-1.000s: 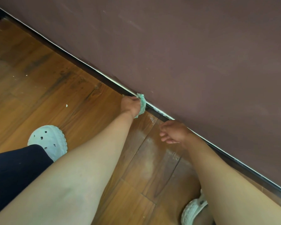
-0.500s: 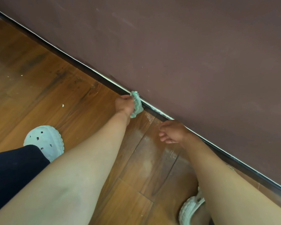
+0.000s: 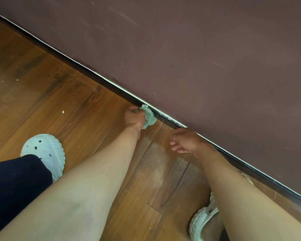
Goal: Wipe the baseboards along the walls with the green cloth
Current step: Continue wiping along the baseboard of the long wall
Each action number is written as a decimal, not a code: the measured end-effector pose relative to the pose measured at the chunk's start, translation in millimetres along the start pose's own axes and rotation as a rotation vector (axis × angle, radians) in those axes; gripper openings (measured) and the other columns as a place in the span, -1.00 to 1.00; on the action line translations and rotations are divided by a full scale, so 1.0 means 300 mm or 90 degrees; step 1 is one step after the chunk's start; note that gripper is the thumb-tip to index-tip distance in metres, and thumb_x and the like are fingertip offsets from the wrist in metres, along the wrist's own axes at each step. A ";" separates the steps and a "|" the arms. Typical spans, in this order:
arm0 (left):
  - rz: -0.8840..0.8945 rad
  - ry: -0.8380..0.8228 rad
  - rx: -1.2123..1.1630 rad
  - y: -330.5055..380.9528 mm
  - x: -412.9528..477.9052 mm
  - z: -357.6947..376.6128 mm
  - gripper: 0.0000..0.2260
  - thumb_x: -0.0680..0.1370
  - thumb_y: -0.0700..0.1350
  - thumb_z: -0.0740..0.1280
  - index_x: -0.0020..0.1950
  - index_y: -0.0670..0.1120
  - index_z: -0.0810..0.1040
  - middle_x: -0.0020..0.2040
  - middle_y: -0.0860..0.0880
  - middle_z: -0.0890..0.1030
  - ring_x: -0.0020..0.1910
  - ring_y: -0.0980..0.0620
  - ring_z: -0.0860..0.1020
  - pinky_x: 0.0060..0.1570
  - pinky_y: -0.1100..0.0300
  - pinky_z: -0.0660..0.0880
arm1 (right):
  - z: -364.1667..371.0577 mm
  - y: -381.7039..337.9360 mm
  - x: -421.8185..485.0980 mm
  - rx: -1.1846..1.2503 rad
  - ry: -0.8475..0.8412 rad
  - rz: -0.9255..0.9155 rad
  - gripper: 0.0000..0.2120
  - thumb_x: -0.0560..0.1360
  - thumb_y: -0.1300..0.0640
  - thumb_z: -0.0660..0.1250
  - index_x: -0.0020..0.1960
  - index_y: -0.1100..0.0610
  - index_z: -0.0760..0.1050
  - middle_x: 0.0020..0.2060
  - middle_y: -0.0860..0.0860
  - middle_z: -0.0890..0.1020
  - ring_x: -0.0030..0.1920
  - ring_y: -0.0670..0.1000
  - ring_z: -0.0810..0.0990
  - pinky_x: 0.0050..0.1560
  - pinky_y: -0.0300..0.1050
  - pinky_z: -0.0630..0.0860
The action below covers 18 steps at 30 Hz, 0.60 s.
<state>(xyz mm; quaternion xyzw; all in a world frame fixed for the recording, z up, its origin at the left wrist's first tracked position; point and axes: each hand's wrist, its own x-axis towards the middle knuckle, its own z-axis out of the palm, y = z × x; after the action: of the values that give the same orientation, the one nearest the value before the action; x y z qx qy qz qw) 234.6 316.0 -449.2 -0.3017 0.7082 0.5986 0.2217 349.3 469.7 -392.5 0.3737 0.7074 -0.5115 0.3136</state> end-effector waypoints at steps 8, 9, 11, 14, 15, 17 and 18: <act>0.081 -0.142 0.210 -0.054 -0.057 0.006 -0.72 0.51 -0.36 0.40 0.12 -0.05 0.53 0.09 -0.09 0.63 0.04 -0.01 0.60 0.12 0.19 0.56 | -0.010 0.015 -0.007 0.027 0.010 0.002 -0.91 0.62 0.13 0.27 0.09 0.05 0.53 -0.15 0.04 0.67 -0.22 0.01 0.67 -0.08 -0.10 0.61; 0.089 -0.186 0.256 -0.065 -0.072 0.022 -0.74 0.50 -0.34 0.42 0.09 -0.05 0.55 0.07 -0.08 0.63 0.03 -0.02 0.61 0.10 0.19 0.56 | -0.009 0.013 -0.008 0.032 0.013 0.003 -0.92 0.61 0.13 0.27 0.06 0.04 0.53 -0.17 0.03 0.66 -0.23 0.02 0.66 -0.05 -0.09 0.60; 0.098 -0.246 0.325 -0.080 -0.093 0.058 -0.80 0.50 -0.26 0.47 0.04 -0.02 0.57 0.03 -0.05 0.65 0.01 -0.01 0.65 0.11 0.14 0.60 | -0.010 0.010 -0.012 0.038 0.017 0.003 -0.93 0.61 0.13 0.27 0.03 0.03 0.53 -0.18 0.03 0.65 -0.24 0.03 0.65 -0.02 -0.08 0.60; 0.098 -0.192 0.295 -0.079 -0.083 0.078 -0.84 0.50 -0.22 0.47 -0.07 0.03 0.59 0.00 -0.09 0.69 -0.04 -0.06 0.67 0.09 0.06 0.64 | -0.017 0.019 -0.018 0.034 0.021 0.005 -0.93 0.61 0.13 0.27 0.05 0.03 0.52 -0.17 0.04 0.65 -0.22 0.04 0.65 0.02 -0.05 0.60; 0.086 -0.136 0.257 -0.068 -0.069 0.069 -0.83 0.50 -0.23 0.45 -0.10 0.05 0.58 0.04 -0.12 0.70 0.01 -0.10 0.68 0.12 0.02 0.64 | -0.020 0.025 -0.019 0.035 0.024 0.007 -0.93 0.61 0.13 0.27 0.06 0.04 0.52 -0.18 0.03 0.65 -0.24 0.03 0.65 0.02 -0.05 0.60; 0.051 -0.013 0.160 -0.045 -0.029 0.028 -0.83 0.51 -0.23 0.41 0.03 0.02 0.62 0.14 -0.15 0.69 0.13 -0.15 0.66 0.18 -0.04 0.61 | -0.024 0.033 -0.018 0.037 0.025 0.011 -0.91 0.61 0.14 0.27 0.08 0.06 0.52 -0.18 0.03 0.66 -0.26 0.01 0.66 0.01 -0.05 0.60; 0.039 0.034 0.120 -0.034 -0.007 0.004 -0.77 0.52 -0.23 0.40 0.16 -0.04 0.63 0.18 -0.15 0.67 0.17 -0.16 0.65 0.20 -0.05 0.60 | -0.024 0.035 -0.018 0.038 0.024 0.012 -0.90 0.61 0.14 0.27 0.10 0.07 0.53 -0.17 0.04 0.66 -0.26 0.01 0.66 0.01 -0.05 0.61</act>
<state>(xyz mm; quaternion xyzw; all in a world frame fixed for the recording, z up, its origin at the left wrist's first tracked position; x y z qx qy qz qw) 243.2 316.6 -455.1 -0.2737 0.7756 0.5278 0.2121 360.7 477.5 -391.2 0.3988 0.6941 -0.5223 0.2940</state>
